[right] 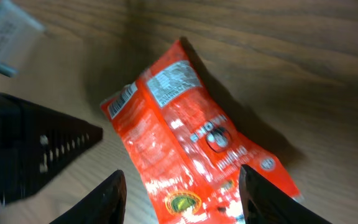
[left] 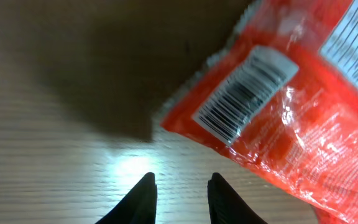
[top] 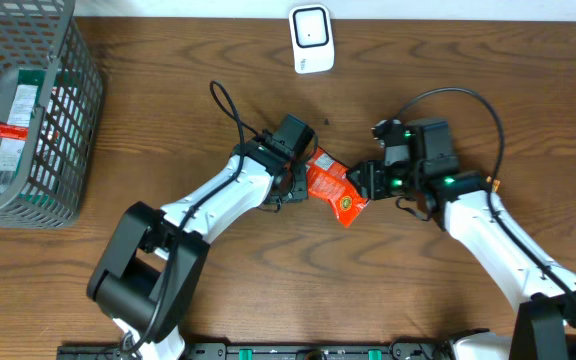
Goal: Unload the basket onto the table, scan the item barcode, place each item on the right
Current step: 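Grasp the red bag with the right gripper and open the left gripper, then lower the red bag onto table center with the right gripper and release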
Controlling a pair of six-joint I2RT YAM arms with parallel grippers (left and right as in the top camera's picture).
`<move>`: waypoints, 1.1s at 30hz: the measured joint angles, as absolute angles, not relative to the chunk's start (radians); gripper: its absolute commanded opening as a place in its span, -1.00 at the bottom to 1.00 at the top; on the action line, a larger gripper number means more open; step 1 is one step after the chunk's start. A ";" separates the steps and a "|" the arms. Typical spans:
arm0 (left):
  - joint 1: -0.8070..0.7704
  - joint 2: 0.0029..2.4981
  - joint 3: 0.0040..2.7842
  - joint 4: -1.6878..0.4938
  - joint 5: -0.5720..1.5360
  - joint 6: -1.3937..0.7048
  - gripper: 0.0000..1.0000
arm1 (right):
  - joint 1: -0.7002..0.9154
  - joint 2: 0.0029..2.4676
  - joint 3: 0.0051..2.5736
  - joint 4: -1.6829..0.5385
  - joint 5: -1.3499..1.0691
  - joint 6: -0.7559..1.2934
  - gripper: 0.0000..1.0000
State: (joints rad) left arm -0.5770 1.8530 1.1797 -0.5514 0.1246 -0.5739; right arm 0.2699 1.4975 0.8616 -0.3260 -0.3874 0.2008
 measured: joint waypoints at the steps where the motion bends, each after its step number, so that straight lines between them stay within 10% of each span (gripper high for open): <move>1: -0.577 1.860 1.180 -0.551 0.140 -0.580 -0.42 | 0.285 1.505 0.862 -0.315 -0.374 0.196 0.08; 22: -0.691 1.963 1.180 -0.250 0.199 -0.584 -0.41 | 0.220 1.538 0.862 -0.400 -0.265 0.150 0.27; 33: -0.729 1.967 1.180 -0.194 0.186 -0.561 -0.25 | 0.054 1.538 0.862 -0.415 -0.346 0.099 0.83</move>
State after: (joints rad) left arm -0.7288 1.9675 1.1797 -0.1944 0.1856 -0.5613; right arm 0.0536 1.5383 0.8616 -0.4149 -0.3462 0.0994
